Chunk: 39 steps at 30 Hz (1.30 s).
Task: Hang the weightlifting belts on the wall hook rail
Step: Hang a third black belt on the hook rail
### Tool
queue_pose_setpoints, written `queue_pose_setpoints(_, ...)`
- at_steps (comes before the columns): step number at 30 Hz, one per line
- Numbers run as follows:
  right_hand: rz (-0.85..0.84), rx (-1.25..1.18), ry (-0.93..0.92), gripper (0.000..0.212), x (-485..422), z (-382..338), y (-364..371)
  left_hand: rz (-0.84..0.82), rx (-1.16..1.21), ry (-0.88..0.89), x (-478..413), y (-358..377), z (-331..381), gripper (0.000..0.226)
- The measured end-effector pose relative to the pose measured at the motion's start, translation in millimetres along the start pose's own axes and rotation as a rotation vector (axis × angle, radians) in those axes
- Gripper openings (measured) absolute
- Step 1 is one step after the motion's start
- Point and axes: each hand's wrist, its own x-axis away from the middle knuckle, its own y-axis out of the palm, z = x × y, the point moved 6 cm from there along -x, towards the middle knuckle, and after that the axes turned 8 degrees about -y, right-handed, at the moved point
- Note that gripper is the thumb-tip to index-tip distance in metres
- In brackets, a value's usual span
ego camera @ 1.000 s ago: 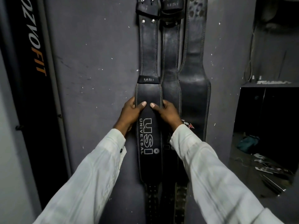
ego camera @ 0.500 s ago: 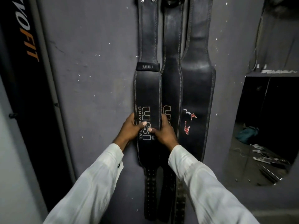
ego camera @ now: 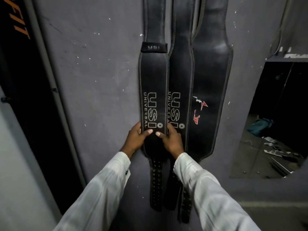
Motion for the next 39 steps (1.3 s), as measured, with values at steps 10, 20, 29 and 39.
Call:
queue_pose_setpoints(10,0.072,0.105,0.078,0.036,17,9,-3,0.082,-0.189,-0.071,0,1,-4,0.033)
queue_pose_setpoints(20,0.119,-0.080,0.358,0.027,103,74,1,0.181,-0.306,-0.452,61,19,-64,0.053)
queue_pose_setpoints(29,0.013,-0.330,0.636,0.024,272,117,7,-0.246,0.017,-0.895,261,89,-178,0.035)
queue_pose_setpoints(39,-0.143,-0.387,1.064,0.024,532,205,-14,-0.284,0.082,-1.286,508,163,-302,0.011)
